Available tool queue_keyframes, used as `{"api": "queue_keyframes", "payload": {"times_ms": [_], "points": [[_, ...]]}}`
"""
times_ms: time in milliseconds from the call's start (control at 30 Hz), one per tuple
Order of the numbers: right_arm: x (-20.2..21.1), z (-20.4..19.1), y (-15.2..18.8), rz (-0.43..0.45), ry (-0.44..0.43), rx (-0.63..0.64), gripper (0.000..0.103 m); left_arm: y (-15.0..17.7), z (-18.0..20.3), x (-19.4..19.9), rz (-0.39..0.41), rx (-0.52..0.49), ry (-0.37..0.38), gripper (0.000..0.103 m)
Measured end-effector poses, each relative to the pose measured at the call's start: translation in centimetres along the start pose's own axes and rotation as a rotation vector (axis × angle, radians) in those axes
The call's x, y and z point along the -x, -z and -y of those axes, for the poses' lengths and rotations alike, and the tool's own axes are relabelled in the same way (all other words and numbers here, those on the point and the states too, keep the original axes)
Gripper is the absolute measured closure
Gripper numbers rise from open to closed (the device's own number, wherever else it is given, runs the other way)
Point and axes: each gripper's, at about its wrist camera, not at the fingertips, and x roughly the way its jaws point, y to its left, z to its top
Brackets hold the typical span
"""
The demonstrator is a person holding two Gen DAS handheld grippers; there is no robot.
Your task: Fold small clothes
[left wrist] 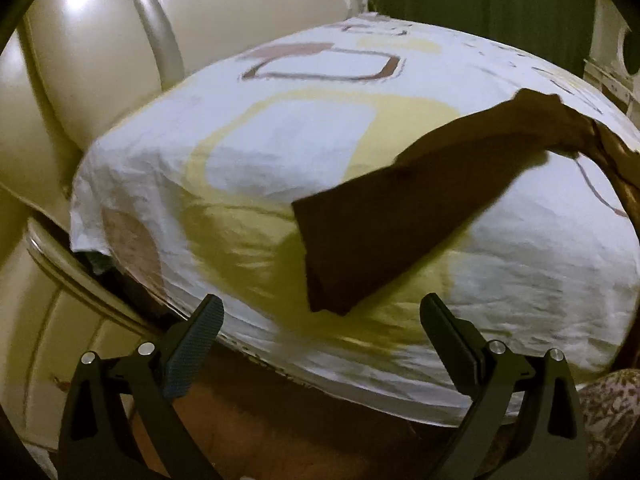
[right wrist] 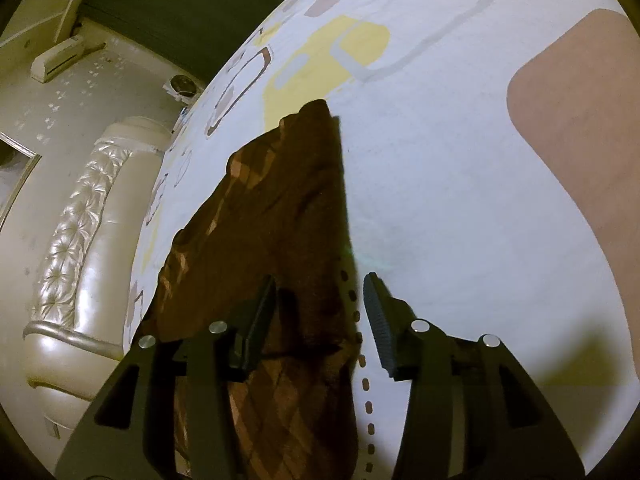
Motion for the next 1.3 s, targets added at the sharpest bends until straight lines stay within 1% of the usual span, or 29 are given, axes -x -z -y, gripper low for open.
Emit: {"api": "queue_keyframes", "payload": {"times_ms": [33,67,100,200,233,300,367,467,533,567,667,700,733,767,833,867,900,933,967,1067,1133,1267,1300], "points": [[0.0,-0.1,0.0,0.001,0.005,0.003,0.057,-0.1,-0.6,-0.5,-0.010,0.035,0.048,0.005],[-0.1,-0.2,0.0,0.002,0.010,0.007,0.057,-0.3,-1.3,-0.9,-0.028,0.084,0.130,0.005],[0.0,-0.2,0.1,0.004,0.013,0.008,0.057,-0.4,-1.9,-1.3,-0.042,0.124,0.189,0.005],[0.0,-0.5,0.2,0.009,0.023,0.012,0.054,-1.0,-3.6,-2.3,-0.050,0.220,0.315,0.005],[-0.1,-0.6,0.2,0.011,0.027,0.014,0.053,-1.1,-3.9,-2.3,-0.044,0.237,0.345,0.005],[-0.2,-0.8,0.3,0.013,0.034,0.022,0.051,-1.5,-4.7,-2.4,-0.039,0.278,0.431,0.005],[-0.3,-1.0,0.3,0.018,0.044,0.033,0.048,-2.2,-5.2,-2.6,-0.035,0.300,0.473,0.005],[-0.3,-1.4,0.5,0.027,0.058,0.045,0.044,-3.1,-5.3,-2.9,-0.030,0.305,0.503,0.005],[-0.4,-1.6,0.6,0.031,0.068,0.052,0.041,-3.6,-5.5,-2.8,-0.022,0.311,0.536,0.005],[-0.5,-1.6,0.6,0.031,0.070,0.055,0.041,-3.8,-5.4,-2.7,-0.016,0.311,0.561,0.005],[-0.5,-1.6,0.6,0.033,0.073,0.055,0.040,-4.2,-5.4,-2.6,0.001,0.310,0.604,0.007],[-0.4,-1.7,0.6,0.032,0.074,0.056,0.040,-4.2,-5.4,-2.5,0.002,0.310,0.616,0.010],[-0.4,-1.7,0.6,0.033,0.075,0.058,0.039,-4.2,-5.3,-2.6,-0.003,0.310,0.625,0.033],[-0.4,-1.7,0.6,0.034,0.077,0.059,0.039,-4.2,-5.3,-3.1,-0.029,0.313,0.642,0.054],[-0.3,-1.8,0.8,0.036,0.079,0.059,0.039,-4.1,-5.6,-3.9,-0.067,0.345,0.642,0.063],[-0.3,-1.8,0.8,0.039,0.081,0.059,0.039,-4.1,-5.7,-4.0,-0.069,0.349,0.637,0.065],[-0.3,-1.8,0.9,0.040,0.081,0.059,0.039,-4.1,-5.8,-4.0,-0.068,0.347,0.639,0.066],[-0.3,-1.8,0.9,0.041,0.082,0.058,0.038,-4.2,-5.8,-3.9,-0.069,0.349,0.646,0.071],[-0.2,-1.8,0.9,0.043,0.081,0.057,0.038,-4.2,-5.9,-3.9,-0.072,0.352,0.653,0.080],[-0.3,-1.8,1.0,0.044,0.082,0.057,0.038,-4.2,-6.1,-3.5,-0.087,0.373,0.686,0.092],[-0.3,-1.8,1.0,0.045,0.081,0.056,0.038,-4.3,-6.2,-3.0,-0.089,0.380,0.689,0.096],[-0.2,-1.8,1.0,0.050,0.078,0.052,0.038,-4.4,-6.5,-2.1,-0.105,0.441,0.646,0.097],[-0.2,-1.8,1.0,0.051,0.077,0.050,0.038,-4.5,-6.5,-1.7,-0.100,0.455,0.668,0.097]]}}
